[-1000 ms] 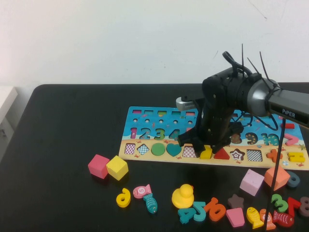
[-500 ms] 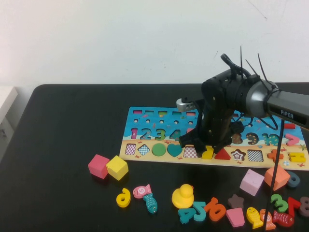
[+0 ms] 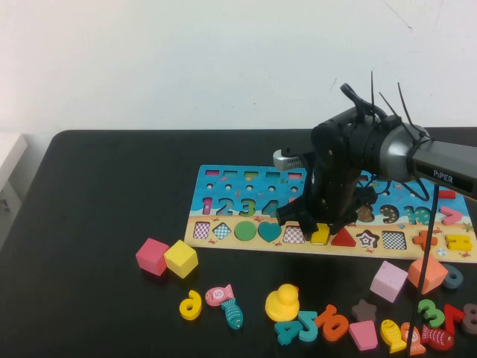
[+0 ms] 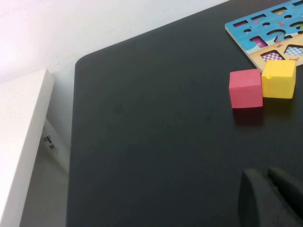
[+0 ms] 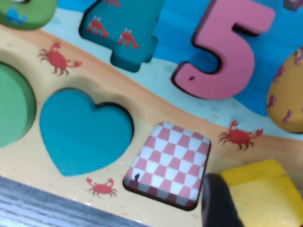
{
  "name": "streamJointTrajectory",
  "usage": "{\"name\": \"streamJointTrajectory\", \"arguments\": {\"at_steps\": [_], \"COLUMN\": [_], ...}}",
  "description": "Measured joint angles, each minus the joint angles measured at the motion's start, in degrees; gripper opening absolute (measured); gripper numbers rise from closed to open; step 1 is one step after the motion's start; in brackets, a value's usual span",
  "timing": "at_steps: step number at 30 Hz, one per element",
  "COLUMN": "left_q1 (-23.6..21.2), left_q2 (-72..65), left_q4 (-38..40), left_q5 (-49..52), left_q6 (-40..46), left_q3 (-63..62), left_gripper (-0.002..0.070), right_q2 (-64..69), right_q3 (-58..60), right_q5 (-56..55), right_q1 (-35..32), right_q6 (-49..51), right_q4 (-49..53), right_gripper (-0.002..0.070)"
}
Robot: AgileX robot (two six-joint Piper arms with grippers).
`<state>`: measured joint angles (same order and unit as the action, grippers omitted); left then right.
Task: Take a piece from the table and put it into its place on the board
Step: Place the "Pentagon" into the hole of the Pentagon
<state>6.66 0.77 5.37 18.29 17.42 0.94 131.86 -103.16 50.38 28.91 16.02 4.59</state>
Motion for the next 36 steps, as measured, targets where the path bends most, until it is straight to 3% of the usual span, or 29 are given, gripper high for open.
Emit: {"name": "streamJointTrajectory", "arguments": {"at_steps": [36], "left_q1": [0.00], "left_q2": [0.00], "left_q4": [0.00], "left_q5": [0.00], "left_q6": [0.00], "left_q3": [0.00], "left_gripper": [-0.0001], "right_q2": [0.44], "right_q3": [0.00], "right_q5": [1.57], "right_q1": [0.00], "right_q6": [3.17], "right_q4": [0.40], "right_gripper": [0.0370]}}
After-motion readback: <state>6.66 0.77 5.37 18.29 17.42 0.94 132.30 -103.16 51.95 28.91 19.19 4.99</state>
